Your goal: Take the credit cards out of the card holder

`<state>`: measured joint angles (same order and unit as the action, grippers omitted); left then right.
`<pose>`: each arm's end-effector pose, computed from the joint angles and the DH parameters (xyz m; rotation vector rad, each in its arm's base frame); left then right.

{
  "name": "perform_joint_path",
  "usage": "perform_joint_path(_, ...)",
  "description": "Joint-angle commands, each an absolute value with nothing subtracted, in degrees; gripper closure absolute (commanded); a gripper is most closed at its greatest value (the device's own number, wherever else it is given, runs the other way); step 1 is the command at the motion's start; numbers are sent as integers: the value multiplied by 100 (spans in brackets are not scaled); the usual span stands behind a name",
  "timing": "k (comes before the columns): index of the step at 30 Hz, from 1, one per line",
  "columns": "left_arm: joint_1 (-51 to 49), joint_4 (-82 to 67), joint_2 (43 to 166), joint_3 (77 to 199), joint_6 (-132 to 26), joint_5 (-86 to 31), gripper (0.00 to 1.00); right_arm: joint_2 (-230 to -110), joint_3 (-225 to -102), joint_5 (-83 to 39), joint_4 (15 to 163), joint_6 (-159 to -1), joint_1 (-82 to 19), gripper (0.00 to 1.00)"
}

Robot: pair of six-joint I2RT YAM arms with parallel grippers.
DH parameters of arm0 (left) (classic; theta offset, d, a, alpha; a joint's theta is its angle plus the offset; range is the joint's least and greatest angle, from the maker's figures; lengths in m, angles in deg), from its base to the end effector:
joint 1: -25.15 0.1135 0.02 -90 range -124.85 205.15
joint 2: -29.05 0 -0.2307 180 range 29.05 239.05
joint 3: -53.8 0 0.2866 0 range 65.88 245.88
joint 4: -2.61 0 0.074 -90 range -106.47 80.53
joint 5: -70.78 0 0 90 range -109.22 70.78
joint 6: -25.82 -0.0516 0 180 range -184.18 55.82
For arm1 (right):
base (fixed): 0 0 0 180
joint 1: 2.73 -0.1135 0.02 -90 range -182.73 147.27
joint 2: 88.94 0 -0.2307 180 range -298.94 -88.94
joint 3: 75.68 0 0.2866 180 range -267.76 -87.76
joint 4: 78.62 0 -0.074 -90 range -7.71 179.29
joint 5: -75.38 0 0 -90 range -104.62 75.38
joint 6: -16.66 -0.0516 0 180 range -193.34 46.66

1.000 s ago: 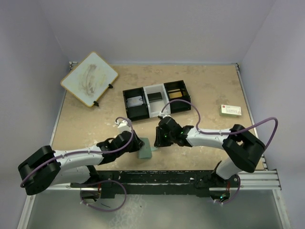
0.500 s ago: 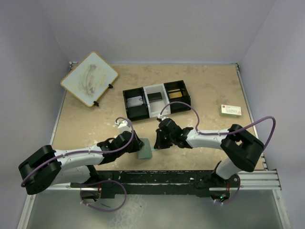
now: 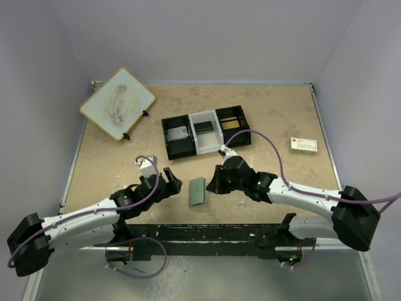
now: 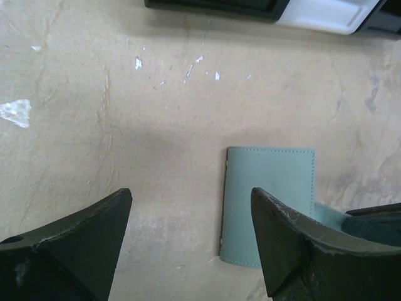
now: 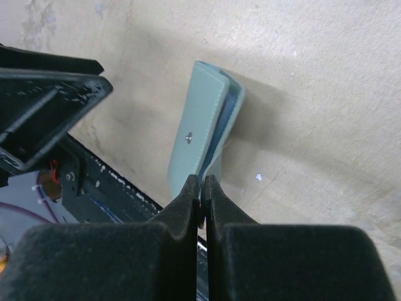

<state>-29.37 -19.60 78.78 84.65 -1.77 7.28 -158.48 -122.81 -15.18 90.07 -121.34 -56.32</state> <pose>0.1538 -0.1761 0.1178 -0.3958 2.2315 -0.5960 0.1829 0.2488 0.1507 -0.1206 2.3437 0.9799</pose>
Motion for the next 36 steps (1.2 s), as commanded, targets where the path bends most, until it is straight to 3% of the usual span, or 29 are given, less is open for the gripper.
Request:
perform_joint_path(1, -2953, -2188, 7306, 8472, -24, 1256, 25, -15750, -12335, -1995, 9456, -12168, -5630, 100)
perform_joint_path(18, -2956, -3667, 6164, 8965, 371, 1810, 25, -16716, -13382, -2674, 10075, -11744, -5632, 100)
perform_joint_path(22, -2961, -3850, 6184, 9101, 250, 1904, 25, -16793, -13273, -2361, 9463, -11790, -5633, 100)
perform_joint_path(28, -2961, -3221, 6782, 9040, -152, 1258, 25, -16205, -12511, -1471, 8989, -12168, -5435, 100)
perform_joint_path(36, -2961, -1482, 7825, 8883, -503, 82, 27, -15680, -11259, -1976, 9533, -12437, -4651, 100)
